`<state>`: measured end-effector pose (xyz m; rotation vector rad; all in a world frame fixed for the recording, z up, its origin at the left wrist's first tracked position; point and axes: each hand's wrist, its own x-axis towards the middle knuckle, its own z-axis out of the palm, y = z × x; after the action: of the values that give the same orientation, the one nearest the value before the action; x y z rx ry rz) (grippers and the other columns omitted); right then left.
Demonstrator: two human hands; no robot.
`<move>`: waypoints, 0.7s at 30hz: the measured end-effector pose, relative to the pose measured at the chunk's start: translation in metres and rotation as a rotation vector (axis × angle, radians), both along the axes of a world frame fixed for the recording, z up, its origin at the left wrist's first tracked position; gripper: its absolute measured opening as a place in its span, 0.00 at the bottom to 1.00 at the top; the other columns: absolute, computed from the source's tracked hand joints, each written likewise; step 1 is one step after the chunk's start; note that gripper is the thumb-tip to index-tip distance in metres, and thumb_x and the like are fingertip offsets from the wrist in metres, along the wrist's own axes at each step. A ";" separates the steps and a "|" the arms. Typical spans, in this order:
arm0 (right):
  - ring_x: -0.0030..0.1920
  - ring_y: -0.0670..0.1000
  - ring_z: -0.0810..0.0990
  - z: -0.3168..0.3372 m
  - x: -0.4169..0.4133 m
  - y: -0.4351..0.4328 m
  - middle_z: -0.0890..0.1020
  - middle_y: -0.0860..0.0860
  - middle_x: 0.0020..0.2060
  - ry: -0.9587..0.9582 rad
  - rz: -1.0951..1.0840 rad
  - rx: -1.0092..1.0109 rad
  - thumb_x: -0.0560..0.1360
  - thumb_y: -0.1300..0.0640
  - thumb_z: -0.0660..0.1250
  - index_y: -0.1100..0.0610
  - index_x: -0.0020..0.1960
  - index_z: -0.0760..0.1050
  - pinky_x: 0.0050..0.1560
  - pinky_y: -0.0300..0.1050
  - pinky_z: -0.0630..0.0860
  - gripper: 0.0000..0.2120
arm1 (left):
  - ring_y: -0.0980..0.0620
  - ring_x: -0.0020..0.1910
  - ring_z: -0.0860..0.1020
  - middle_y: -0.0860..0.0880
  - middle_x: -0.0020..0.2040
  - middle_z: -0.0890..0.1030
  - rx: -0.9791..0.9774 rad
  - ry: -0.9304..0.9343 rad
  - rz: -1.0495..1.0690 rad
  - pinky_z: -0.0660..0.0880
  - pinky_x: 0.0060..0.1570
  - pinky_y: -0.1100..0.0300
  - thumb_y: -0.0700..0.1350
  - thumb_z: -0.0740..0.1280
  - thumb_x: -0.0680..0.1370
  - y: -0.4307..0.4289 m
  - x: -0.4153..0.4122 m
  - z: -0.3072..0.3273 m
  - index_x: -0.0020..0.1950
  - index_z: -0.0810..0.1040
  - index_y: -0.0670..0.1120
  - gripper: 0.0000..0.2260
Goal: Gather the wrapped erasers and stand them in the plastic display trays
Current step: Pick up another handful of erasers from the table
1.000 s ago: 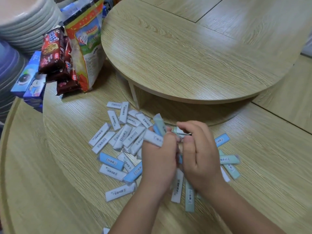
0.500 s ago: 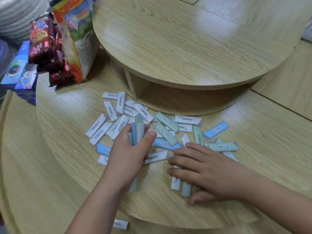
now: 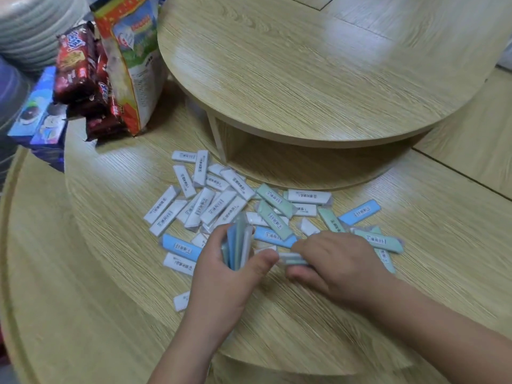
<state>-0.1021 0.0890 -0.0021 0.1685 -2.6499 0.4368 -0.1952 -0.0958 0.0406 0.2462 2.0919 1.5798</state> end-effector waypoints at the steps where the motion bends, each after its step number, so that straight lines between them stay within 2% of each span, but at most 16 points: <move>1: 0.33 0.49 0.77 0.006 -0.002 -0.006 0.79 0.48 0.34 0.030 -0.094 -0.098 0.81 0.41 0.58 0.56 0.47 0.81 0.31 0.45 0.72 0.21 | 0.59 0.33 0.77 0.53 0.38 0.82 0.008 0.010 0.007 0.74 0.34 0.65 0.70 0.72 0.56 0.004 0.004 0.001 0.51 0.77 0.58 0.28; 3: 0.34 0.45 0.76 0.020 -0.012 -0.020 0.80 0.46 0.35 0.041 -0.259 -0.274 0.81 0.41 0.58 0.55 0.48 0.81 0.35 0.39 0.70 0.21 | 0.62 0.35 0.78 0.58 0.40 0.82 0.050 0.018 0.028 0.73 0.36 0.70 0.68 0.73 0.55 0.015 0.010 0.001 0.51 0.77 0.56 0.29; 5: 0.35 0.44 0.77 0.032 -0.022 -0.036 0.79 0.44 0.34 -0.009 -0.363 -0.523 0.79 0.41 0.60 0.51 0.48 0.79 0.35 0.36 0.70 0.16 | 0.63 0.38 0.79 0.60 0.43 0.82 0.094 0.024 0.048 0.73 0.37 0.71 0.66 0.72 0.56 0.031 0.015 -0.001 0.51 0.76 0.54 0.29; 7: 0.36 0.46 0.79 0.040 -0.029 -0.049 0.80 0.45 0.35 -0.033 -0.375 -0.853 0.80 0.44 0.59 0.50 0.46 0.77 0.35 0.42 0.74 0.13 | 0.63 0.39 0.80 0.60 0.43 0.82 0.150 0.022 0.069 0.74 0.38 0.70 0.68 0.71 0.59 0.044 0.019 -0.001 0.52 0.76 0.54 0.28; 9: 0.37 0.50 0.80 0.042 -0.032 -0.057 0.80 0.47 0.36 -0.023 -0.372 -1.024 0.83 0.50 0.58 0.50 0.47 0.77 0.36 0.49 0.76 0.11 | 0.61 0.39 0.81 0.58 0.43 0.82 0.168 0.020 0.078 0.75 0.37 0.69 0.70 0.68 0.63 0.054 0.022 0.003 0.52 0.75 0.55 0.25; 11: 0.39 0.49 0.81 0.042 -0.031 -0.062 0.81 0.47 0.38 0.019 -0.419 -1.112 0.84 0.54 0.57 0.48 0.48 0.77 0.37 0.45 0.76 0.11 | 0.61 0.40 0.82 0.57 0.43 0.83 0.243 -0.012 0.092 0.76 0.37 0.69 0.67 0.68 0.66 0.061 0.024 0.006 0.53 0.75 0.54 0.23; 13: 0.43 0.48 0.82 0.041 -0.032 -0.065 0.83 0.46 0.41 0.066 -0.480 -1.208 0.83 0.48 0.53 0.45 0.48 0.78 0.43 0.44 0.77 0.15 | 0.60 0.41 0.82 0.57 0.43 0.83 0.326 -0.033 0.109 0.76 0.39 0.67 0.62 0.68 0.67 0.067 0.026 0.009 0.55 0.74 0.51 0.23; 14: 0.47 0.50 0.83 0.041 -0.032 -0.065 0.83 0.47 0.45 0.083 -0.487 -1.246 0.83 0.47 0.51 0.44 0.50 0.78 0.48 0.47 0.79 0.16 | 0.60 0.41 0.82 0.56 0.43 0.83 0.362 -0.049 0.114 0.77 0.40 0.67 0.60 0.69 0.67 0.069 0.027 0.009 0.56 0.74 0.49 0.23; 17: 0.55 0.54 0.80 0.038 -0.033 -0.064 0.79 0.46 0.52 0.076 -0.449 -1.282 0.84 0.55 0.52 0.46 0.52 0.81 0.56 0.58 0.78 0.18 | 0.58 0.41 0.82 0.53 0.42 0.82 0.436 -0.109 0.107 0.77 0.40 0.66 0.54 0.71 0.70 0.074 0.028 0.005 0.57 0.73 0.42 0.22; 19: 0.58 0.53 0.78 0.036 -0.034 -0.063 0.76 0.44 0.53 0.051 -0.452 -1.251 0.83 0.55 0.53 0.46 0.51 0.82 0.60 0.58 0.76 0.18 | 0.56 0.42 0.82 0.50 0.43 0.82 0.389 -0.091 0.104 0.77 0.40 0.65 0.57 0.67 0.72 0.076 0.027 0.000 0.55 0.75 0.40 0.23; 21: 0.62 0.51 0.76 0.035 -0.034 -0.062 0.75 0.42 0.55 0.048 -0.474 -1.192 0.82 0.55 0.53 0.45 0.52 0.83 0.62 0.53 0.74 0.19 | 0.54 0.41 0.82 0.45 0.42 0.83 0.313 -0.075 0.116 0.77 0.38 0.64 0.62 0.62 0.71 0.079 0.023 -0.003 0.53 0.77 0.39 0.27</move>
<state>-0.1361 0.0275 0.0327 -0.7651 -1.8583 1.6431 -0.1723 -0.0163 0.0373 0.1713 1.8251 1.9539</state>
